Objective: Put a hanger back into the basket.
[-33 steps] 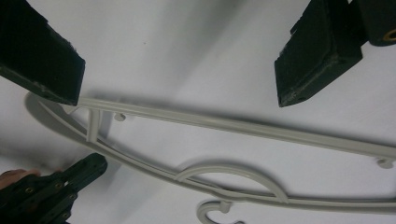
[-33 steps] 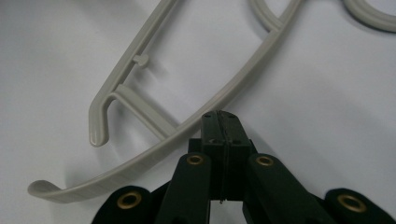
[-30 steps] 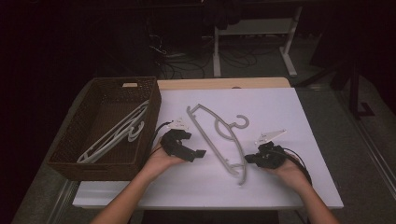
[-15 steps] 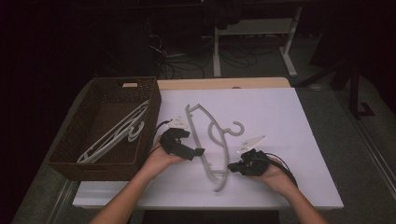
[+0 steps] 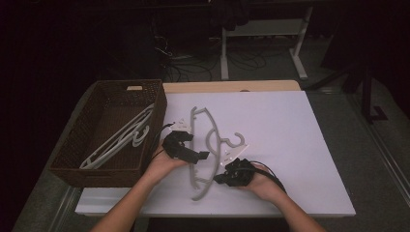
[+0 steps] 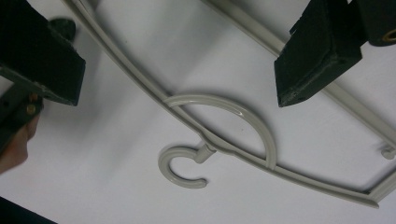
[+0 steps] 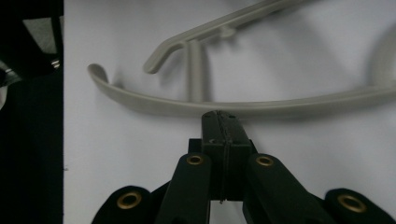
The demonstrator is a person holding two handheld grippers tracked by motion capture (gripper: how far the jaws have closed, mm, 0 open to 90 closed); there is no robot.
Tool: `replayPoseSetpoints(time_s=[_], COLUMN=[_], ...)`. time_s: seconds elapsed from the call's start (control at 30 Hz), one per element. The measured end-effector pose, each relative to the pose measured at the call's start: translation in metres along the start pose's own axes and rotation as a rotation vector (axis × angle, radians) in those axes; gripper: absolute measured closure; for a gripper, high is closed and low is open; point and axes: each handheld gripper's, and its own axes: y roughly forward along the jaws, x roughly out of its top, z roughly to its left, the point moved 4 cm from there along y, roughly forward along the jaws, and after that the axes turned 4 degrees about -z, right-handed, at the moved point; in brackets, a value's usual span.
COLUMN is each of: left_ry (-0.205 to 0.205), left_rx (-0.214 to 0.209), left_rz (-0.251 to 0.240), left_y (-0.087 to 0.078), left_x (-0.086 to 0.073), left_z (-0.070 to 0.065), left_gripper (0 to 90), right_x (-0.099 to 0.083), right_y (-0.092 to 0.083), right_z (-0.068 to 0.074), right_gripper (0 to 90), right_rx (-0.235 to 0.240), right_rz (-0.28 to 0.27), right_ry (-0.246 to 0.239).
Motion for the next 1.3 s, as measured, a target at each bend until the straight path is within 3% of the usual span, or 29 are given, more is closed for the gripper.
replayPoseSetpoints(time_s=[0.13, 0.37, 0.53, 0.63, 0.77, 1.0, 1.3], left_ry=[-0.005, -0.003, 0.012, 0.016, 0.014, 0.011, 0.014], left_rx=[0.006, 0.010, 0.006, 0.004, 0.004, 0.007, 0.006], left_rz=[-0.001, 0.013, 0.025, 0.028, 0.030, 0.029, 0.029], left_y=[0.000, 0.002, 0.005, 0.006, 0.006, 0.005, 0.005], left_x=[0.000, -0.002, -0.003, -0.004, -0.004, -0.004, -0.004], left_z=[0.001, 0.001, -0.001, -0.002, -0.001, -0.001, -0.002], left_gripper=[1.7, 1.7, 1.7, 1.7, 1.7, 1.7, 1.7], right_x=[0.003, 0.011, 0.013, 0.015, 0.016, 0.013, -0.007], right_y=[-0.019, -0.036, -0.030, -0.025, -0.021, -0.021, -0.040], right_z=[-0.025, -0.088, -0.126, -0.139, -0.145, -0.140, -0.125], right_gripper=[88.8, 88.8, 88.8, 88.8, 88.8, 88.9, 88.9], right_rx=[-0.089, -0.265, -0.321, -0.334, -0.329, -0.309, -0.297], right_rz=[-0.020, -0.007, 0.054, 0.097, 0.142, 0.169, 0.191], right_ry=[0.042, 0.112, 0.165, 0.174, 0.175, 0.164, 0.171])
